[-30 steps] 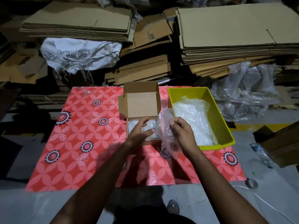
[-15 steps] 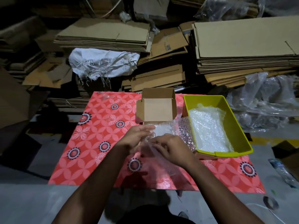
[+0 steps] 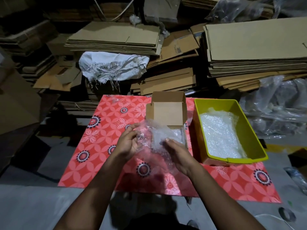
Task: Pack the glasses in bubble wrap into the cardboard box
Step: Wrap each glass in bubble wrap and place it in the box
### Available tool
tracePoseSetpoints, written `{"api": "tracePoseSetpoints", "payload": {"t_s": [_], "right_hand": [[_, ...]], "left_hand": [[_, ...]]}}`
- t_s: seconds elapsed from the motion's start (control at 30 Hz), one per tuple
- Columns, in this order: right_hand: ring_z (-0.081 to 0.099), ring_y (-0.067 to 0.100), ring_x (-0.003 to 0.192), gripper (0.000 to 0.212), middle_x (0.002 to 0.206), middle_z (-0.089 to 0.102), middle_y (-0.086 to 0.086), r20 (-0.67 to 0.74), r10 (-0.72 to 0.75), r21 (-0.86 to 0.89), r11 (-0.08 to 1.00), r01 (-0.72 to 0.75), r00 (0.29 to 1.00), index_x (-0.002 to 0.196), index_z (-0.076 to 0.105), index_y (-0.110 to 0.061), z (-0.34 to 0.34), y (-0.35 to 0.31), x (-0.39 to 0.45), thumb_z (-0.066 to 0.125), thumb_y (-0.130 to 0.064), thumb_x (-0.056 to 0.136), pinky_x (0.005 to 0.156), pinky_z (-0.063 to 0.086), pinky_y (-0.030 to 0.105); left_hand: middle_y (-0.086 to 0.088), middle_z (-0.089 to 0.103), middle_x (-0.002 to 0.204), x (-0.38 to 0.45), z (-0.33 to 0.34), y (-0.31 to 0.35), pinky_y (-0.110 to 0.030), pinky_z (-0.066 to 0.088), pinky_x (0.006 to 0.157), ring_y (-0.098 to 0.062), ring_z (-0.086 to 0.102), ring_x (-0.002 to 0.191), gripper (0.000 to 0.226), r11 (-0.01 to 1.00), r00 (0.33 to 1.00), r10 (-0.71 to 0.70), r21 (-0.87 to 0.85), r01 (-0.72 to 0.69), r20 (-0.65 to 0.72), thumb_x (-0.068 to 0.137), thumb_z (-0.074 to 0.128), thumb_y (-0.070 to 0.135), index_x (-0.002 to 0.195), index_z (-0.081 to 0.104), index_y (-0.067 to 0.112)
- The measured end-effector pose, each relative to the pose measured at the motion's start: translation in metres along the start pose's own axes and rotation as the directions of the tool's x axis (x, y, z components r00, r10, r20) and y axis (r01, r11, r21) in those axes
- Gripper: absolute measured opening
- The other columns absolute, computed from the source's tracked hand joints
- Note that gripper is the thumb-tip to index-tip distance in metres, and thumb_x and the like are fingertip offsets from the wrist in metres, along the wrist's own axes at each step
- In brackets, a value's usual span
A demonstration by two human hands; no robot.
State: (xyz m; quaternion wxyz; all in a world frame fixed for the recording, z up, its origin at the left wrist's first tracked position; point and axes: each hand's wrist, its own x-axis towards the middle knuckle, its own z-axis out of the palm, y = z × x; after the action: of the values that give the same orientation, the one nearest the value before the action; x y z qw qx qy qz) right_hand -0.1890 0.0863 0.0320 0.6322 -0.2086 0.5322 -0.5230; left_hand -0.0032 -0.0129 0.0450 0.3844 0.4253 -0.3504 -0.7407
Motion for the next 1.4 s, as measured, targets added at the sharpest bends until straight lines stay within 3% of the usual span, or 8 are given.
{"api": "tracePoseSetpoints", "payload": {"t_s": [0.23, 0.6, 0.73, 0.87, 1.0, 1.13, 1.23, 1.4], "right_hand": [[0.064, 0.02, 0.091, 0.03, 0.102, 0.072, 0.007, 0.136, -0.122, -0.232, 0.961, 0.151, 0.983, 0.112, 0.064, -0.012, 0.003, -0.044, 0.015, 0.072, -0.031, 0.089, 0.076, 0.047, 0.029], [0.065, 0.011, 0.075, 0.046, 0.083, 0.075, -0.006, 0.179, -0.394, -0.202, 0.882, 0.425, 0.902, 0.076, 0.082, -0.019, -0.006, -0.063, 0.011, 0.053, 0.013, 0.093, 0.064, 0.051, 0.025], [0.065, 0.011, 0.069, 0.02, 0.075, 0.07, 0.004, 0.156, -0.436, -0.129, 0.881, 0.456, 0.886, 0.069, 0.075, -0.002, -0.007, -0.064, 0.008, 0.07, 0.015, 0.078, 0.064, 0.054, 0.025], [0.066, 0.014, 0.087, 0.027, 0.098, 0.073, 0.0, 0.204, -0.345, -0.06, 0.93, 0.363, 0.916, 0.103, 0.075, -0.015, -0.019, -0.073, 0.003, 0.057, 0.003, 0.094, 0.082, 0.055, 0.034], [0.055, 0.019, 0.117, 0.064, 0.138, 0.062, 0.008, 0.324, -0.226, 0.011, 0.972, 0.236, 0.919, 0.12, 0.06, -0.009, -0.032, -0.089, 0.0, 0.081, -0.043, 0.07, 0.096, 0.036, 0.041], [0.066, 0.01, 0.102, 0.036, 0.112, 0.071, -0.002, 0.224, -0.365, -0.108, 0.912, 0.395, 0.904, 0.114, 0.067, -0.015, -0.025, -0.1, -0.002, 0.07, -0.02, 0.079, 0.085, 0.048, 0.028], [0.07, 0.016, 0.092, 0.053, 0.097, 0.07, 0.002, 0.22, -0.361, -0.087, 0.918, 0.387, 0.906, 0.111, 0.064, -0.014, -0.025, -0.1, 0.001, 0.088, -0.03, 0.066, 0.09, 0.048, 0.04], [0.064, 0.007, 0.074, 0.042, 0.081, 0.068, -0.004, 0.246, -0.362, -0.055, 0.921, 0.386, 0.899, 0.118, 0.064, -0.01, -0.026, -0.096, -0.001, 0.077, -0.016, 0.078, 0.084, 0.048, 0.028]], "left_hand": [[-0.014, 0.059, 0.133, -0.008, -0.001, 0.007, -0.044, 0.042, 0.102, -0.023, 0.062, 0.108, 0.041, 0.99, 0.999, 0.038, 0.133, -0.041, 0.023, 0.096, 0.058, 0.022, 0.135, 0.053, 0.014], [-0.013, 0.065, 0.123, -0.015, 0.027, 0.029, -0.027, 0.057, 0.064, -0.019, 0.068, 0.086, 0.082, 0.911, 0.935, 0.34, 0.211, -0.355, 0.105, 0.082, 0.059, -0.023, 0.134, 0.056, 0.04], [0.029, 0.055, 0.134, -0.023, 0.041, 0.039, -0.016, 0.053, 0.084, 0.01, 0.047, 0.128, 0.086, 0.785, 0.879, 0.446, 0.399, -0.474, 0.167, 0.068, 0.067, -0.028, 0.123, 0.064, 0.038], [0.019, 0.048, 0.146, -0.03, 0.044, 0.051, -0.007, 0.044, 0.092, 0.019, 0.041, 0.129, 0.091, 0.533, 0.765, 0.547, 0.563, -0.632, 0.34, 0.069, 0.068, -0.019, 0.144, 0.05, 0.031], [0.014, 0.034, 0.156, -0.024, 0.041, 0.051, -0.014, 0.042, 0.054, 0.004, 0.051, 0.061, 0.106, 0.291, 0.72, 0.521, 0.697, -0.655, 0.459, 0.075, 0.056, -0.02, 0.151, 0.031, 0.05], [-0.004, 0.037, 0.156, -0.021, 0.042, 0.051, -0.014, 0.038, 0.041, -0.005, 0.042, 0.042, 0.11, 0.183, 0.696, 0.527, 0.734, -0.654, 0.489, 0.073, 0.056, -0.02, 0.151, 0.028, 0.051], [-0.027, 0.052, 0.132, -0.018, 0.044, 0.047, -0.019, 0.033, 0.039, -0.01, 0.05, 0.045, 0.101, 0.214, 0.713, 0.523, 0.739, -0.64, 0.466, 0.077, 0.06, -0.017, 0.153, 0.03, 0.043], [0.021, 0.048, 0.052, -0.007, 0.047, 0.043, -0.014, 0.034, 0.054, 0.001, 0.037, 0.048, 0.097, 0.452, 0.8, 0.474, 0.678, -0.58, 0.368, 0.084, 0.049, -0.019, 0.158, 0.019, 0.037]]}}
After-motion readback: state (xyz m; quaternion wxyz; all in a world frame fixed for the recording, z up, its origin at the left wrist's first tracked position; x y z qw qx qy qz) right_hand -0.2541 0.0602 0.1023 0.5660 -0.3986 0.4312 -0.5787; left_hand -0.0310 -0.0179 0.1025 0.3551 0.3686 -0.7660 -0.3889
